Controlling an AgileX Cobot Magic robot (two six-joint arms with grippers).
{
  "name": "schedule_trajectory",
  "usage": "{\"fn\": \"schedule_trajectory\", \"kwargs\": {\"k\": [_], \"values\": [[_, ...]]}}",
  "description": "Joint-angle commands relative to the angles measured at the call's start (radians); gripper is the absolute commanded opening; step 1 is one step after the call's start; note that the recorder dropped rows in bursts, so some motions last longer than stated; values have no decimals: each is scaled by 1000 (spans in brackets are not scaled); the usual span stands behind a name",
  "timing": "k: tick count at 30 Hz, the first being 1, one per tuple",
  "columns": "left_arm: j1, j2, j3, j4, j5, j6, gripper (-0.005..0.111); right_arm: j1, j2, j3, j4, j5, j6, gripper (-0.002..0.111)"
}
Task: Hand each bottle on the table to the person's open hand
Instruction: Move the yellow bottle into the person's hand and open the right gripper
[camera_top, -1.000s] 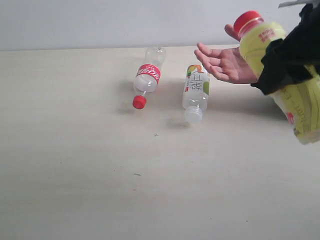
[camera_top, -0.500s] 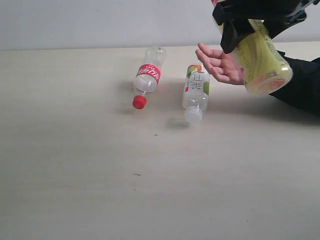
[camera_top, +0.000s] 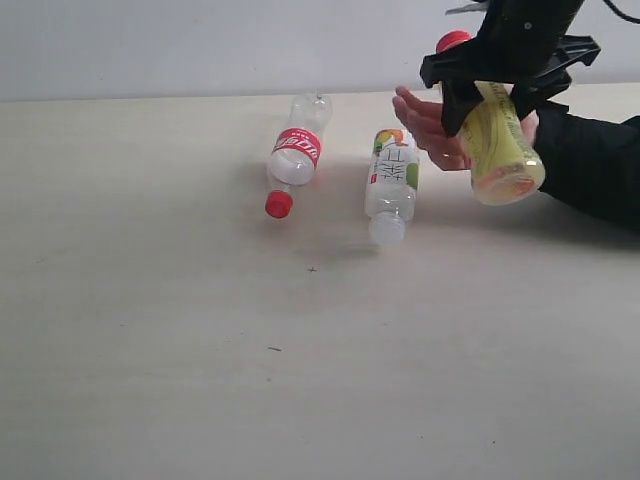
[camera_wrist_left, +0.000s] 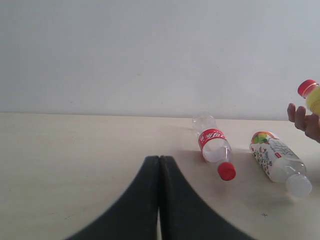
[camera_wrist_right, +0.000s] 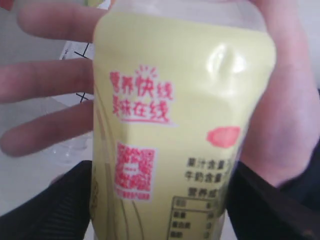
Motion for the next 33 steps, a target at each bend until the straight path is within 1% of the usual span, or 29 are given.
{"fn": "schedule_trajectory", "kwargs": {"k": [1, 10, 12, 14, 15, 20, 22, 28, 33], "values": [[1, -6, 3, -9, -6, 1, 0, -3, 53, -34, 4, -25, -13, 0], [1, -6, 3, -9, -6, 1, 0, -3, 66, -37, 4, -27, -13, 0], [1, -6, 3, -9, -6, 1, 0, -3, 66, -37, 4, -27, -13, 5], [1, -6, 3, -9, -6, 1, 0, -3, 66, -37, 4, -21, -13, 16], [1, -6, 3, -9, -6, 1, 0, -3, 66, -37, 4, -21, -13, 23], [1, -6, 3, -9, -6, 1, 0, -3, 66, -37, 4, -18, -13, 66], [1, -6, 3, -9, -6, 1, 0, -3, 66, -37, 4, -20, -13, 75], [1, -6, 3, -9, -6, 1, 0, -3, 64, -37, -3, -26, -13, 76], [1, -6, 3, -9, -6, 1, 0, -3, 30, -37, -45, -32, -1, 76]]}}
